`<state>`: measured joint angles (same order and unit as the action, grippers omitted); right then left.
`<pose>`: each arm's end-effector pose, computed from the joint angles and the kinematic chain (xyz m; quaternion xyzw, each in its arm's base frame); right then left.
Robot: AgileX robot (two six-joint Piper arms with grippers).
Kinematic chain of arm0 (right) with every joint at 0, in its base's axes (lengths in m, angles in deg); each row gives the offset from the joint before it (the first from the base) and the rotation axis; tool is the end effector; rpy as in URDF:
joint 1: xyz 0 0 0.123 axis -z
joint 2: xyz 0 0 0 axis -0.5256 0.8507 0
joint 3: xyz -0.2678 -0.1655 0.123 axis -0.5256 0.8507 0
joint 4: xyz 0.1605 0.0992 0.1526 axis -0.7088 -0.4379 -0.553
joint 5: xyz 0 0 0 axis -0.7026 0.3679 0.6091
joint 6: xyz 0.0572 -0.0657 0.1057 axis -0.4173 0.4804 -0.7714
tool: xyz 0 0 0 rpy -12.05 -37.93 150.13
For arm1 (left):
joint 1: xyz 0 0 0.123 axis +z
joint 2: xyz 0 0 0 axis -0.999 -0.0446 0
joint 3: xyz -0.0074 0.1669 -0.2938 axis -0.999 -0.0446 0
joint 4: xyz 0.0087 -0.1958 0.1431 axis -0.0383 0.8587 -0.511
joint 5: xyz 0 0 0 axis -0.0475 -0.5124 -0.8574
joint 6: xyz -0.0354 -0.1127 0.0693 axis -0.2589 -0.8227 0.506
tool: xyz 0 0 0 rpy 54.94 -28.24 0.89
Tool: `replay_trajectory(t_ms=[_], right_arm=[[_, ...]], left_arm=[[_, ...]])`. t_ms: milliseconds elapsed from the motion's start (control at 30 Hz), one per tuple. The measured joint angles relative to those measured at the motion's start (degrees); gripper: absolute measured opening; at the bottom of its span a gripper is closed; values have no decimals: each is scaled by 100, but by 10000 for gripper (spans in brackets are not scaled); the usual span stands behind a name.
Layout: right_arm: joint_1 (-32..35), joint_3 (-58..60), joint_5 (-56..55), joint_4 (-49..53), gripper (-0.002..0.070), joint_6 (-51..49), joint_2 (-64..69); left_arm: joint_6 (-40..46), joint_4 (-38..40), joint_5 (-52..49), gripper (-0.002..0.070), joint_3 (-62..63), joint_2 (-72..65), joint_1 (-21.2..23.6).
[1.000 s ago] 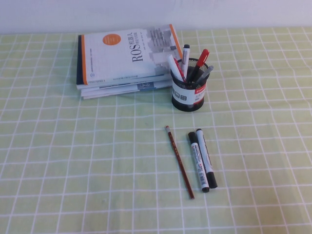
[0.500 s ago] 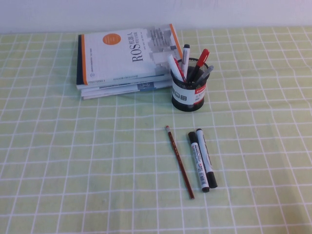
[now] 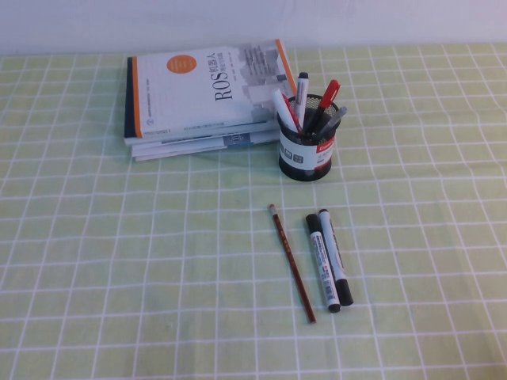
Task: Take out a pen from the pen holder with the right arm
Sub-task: 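Take a marker out of the pen holder and lay it on the table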
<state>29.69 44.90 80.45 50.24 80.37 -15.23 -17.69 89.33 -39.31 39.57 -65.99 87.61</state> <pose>0.0342 -0.0016 0.1573 0.0255 0.8050 0.0268 0.5921 0.0332 -0.0029 0.1552 0.0492 0.8061 0.0241 0.5892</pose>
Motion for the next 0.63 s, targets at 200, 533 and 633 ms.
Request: replay_trajectory(t_ms=[200,533,633], right_arm=[[0,0,0,-36,-13,13,0],[0,0,0,-696,-13,713,0],[0,0,0,-748,-12,782,0]], left_arm=[[0,0,0,-5,0,0,0],[0,0,0,-5,0,0,0],[0,0,0,-5,0,0,0]])
